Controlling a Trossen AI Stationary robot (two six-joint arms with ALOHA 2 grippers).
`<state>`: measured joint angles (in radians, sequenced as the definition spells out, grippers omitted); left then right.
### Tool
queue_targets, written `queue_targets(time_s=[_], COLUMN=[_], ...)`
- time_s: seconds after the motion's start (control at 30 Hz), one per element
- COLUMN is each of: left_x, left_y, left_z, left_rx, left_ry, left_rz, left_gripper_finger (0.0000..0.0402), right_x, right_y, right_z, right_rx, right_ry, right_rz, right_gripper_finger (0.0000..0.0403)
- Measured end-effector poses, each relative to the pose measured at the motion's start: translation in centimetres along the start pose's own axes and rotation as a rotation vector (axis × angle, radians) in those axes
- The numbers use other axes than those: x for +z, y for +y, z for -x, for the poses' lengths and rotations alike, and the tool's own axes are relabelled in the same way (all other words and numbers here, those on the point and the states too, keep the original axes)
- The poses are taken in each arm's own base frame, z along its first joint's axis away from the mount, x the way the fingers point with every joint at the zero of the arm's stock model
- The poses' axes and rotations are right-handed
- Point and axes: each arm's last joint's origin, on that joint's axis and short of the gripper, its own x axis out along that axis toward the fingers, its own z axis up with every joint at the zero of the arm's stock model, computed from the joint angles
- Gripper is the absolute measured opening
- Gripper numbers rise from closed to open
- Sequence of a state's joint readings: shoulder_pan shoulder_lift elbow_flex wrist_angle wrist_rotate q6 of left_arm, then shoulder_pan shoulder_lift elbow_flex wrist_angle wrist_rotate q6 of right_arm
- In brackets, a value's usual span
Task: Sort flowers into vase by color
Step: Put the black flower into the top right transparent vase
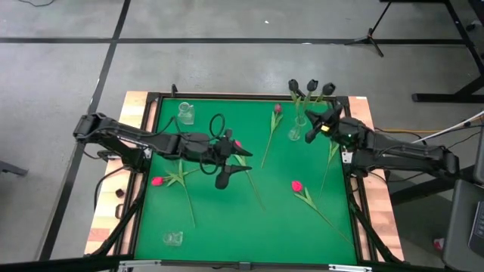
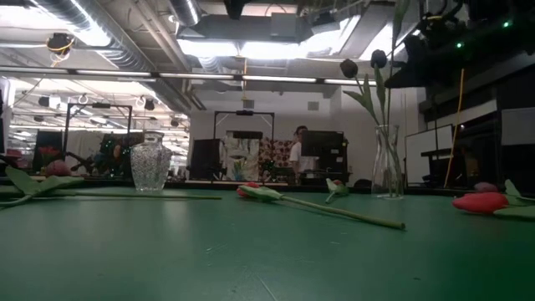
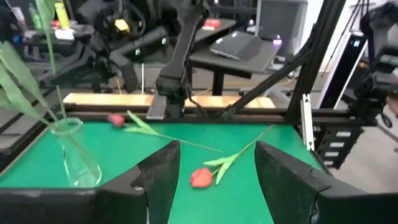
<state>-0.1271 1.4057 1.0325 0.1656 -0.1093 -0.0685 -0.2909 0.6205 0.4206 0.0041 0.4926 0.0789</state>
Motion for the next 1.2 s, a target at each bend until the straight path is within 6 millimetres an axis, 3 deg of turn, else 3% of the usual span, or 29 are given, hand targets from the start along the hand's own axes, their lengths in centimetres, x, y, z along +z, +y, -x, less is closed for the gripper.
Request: queue_targets(time_s=[0.3,0.6,1.0,1.2], left_x=[-1.2,-1.7,-1.7,-1.6], left_y=[0.2,0.3,0.3,0.4], left_z=[0.6,1.3,1.3,1.4], left_rx=[0.005,0.008,0.029,0.030], left_ry=[0.010,0.008,0.007,0.009], left_rz=[0.033,0.060,0.084,0.085], left_gripper_finger=[0.0203,0.0203,0.0203,0.0203], right_x=[-1.1,-1.5,-2.0,-1.4], right_y=[-1.3,-1.4,-1.5,-1.6], right_z=[-1.1,-1.3,-1.1,-0.7], right_rx=[0.035,0.036,0.031,0.039], right_ry=[0.048,0.077,0.128,0.133], right_rz=[-0.090,-0.109,-0.091,-0.085], right_gripper_finger=[0.0003,0.0050,0.0172,0.0211])
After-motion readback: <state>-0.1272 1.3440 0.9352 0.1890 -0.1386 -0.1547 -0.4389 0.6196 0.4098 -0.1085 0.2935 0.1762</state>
